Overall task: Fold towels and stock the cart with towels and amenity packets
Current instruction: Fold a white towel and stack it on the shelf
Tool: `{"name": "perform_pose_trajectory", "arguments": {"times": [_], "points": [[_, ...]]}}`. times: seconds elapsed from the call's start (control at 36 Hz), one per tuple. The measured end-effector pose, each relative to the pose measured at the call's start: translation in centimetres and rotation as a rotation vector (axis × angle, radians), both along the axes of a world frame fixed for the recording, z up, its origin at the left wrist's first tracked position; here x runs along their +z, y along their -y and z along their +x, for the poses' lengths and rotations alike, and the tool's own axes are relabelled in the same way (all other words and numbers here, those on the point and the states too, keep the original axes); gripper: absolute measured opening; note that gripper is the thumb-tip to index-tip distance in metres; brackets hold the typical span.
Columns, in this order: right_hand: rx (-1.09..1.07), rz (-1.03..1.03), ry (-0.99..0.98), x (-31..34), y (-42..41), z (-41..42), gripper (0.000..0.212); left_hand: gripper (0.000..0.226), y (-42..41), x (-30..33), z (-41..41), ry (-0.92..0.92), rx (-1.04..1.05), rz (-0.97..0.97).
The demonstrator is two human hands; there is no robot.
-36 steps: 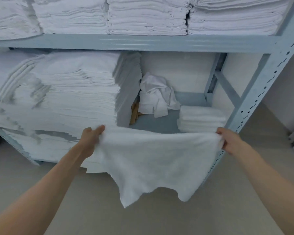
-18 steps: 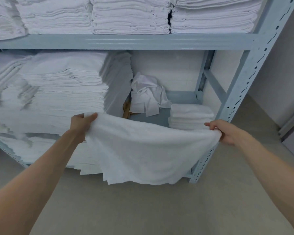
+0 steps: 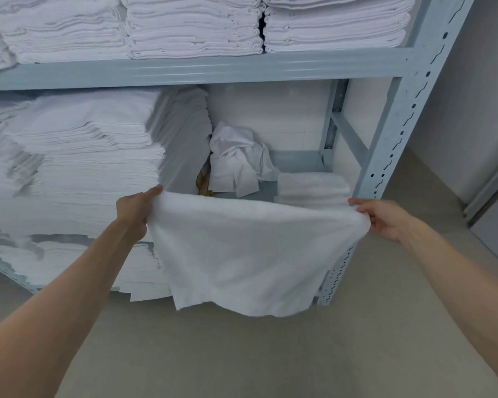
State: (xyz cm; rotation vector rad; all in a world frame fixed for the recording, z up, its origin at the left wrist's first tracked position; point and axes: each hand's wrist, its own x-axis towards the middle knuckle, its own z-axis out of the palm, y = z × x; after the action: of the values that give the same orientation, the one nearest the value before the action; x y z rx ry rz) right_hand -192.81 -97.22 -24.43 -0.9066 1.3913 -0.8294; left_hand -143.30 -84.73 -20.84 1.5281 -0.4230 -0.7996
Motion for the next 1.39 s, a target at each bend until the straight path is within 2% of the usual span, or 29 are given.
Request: {"name": "perform_pose_trajectory", "arguments": {"times": [0.06, 0.11, 0.19, 0.33, 0.44, 0.58, 0.64, 0.75, 0.92, 1.08, 1.19, 1.39], "points": [[0.001, 0.001, -0.013, -0.2, -0.1, -0.5, 0.036, 0.028, 0.2, -0.2, -0.3, -0.001, -0.012, -0.012], [-0.001, 0.002, -0.018, -0.4, -0.2, -1.1, 0.037, 0.040, 0.5, -0.3, -0.6, 0.005, -0.032, -0.016], [-0.011, -0.013, -0.027, -0.5, -0.3, -1.8, 0.037, 0.026, 1.0, -0.5, -0.8, 0.027, -0.049, 0.004], [-0.053, -0.084, 0.002, -0.4, -0.6, -2.9, 0.038, 0.039, 2.0, -0.7, -0.8, 0.066, -0.129, 0.008], [-0.080, -0.119, 0.059, -0.4, -0.8, -3.4, 0.032, 0.024, 2.6, -1.2, -1.0, 0.146, -0.220, 0.018], [-0.050, -0.177, 0.040, -0.1, -1.3, -4.0, 0.025, 0.033, 3.0, -1.3, -1.8, 0.233, -0.361, 0.017], [-0.007, -0.211, -0.052, 0.1, -1.8, -4.2, 0.031, 0.035, 3.0, -1.2, -2.3, 0.252, -0.428, 0.038], [0.083, -0.296, -0.356, 0.1, -2.5, -4.6, 0.036, 0.043, 3.0, -0.9, -3.4, 0.363, -0.527, 0.122], [0.148, -0.340, -0.598, -0.1, -3.3, -4.5, 0.034, 0.050, 3.5, -1.7, -4.3, 0.623, -0.620, 0.219], [0.180, -0.398, -0.844, -0.4, -3.9, -4.6, 0.021, 0.020, 4.0, -2.8, -4.7, 0.866, -0.578, 0.239], [0.165, -0.402, -0.884, -0.9, -4.2, -4.8, 0.016, 0.020, 4.0, -2.9, -4.7, 0.902, -0.565, 0.232], [0.152, -0.344, -0.744, -1.5, -4.4, -5.0, 0.029, 0.024, 3.6, -3.0, -4.5, 0.903, -0.556, 0.222]]}}
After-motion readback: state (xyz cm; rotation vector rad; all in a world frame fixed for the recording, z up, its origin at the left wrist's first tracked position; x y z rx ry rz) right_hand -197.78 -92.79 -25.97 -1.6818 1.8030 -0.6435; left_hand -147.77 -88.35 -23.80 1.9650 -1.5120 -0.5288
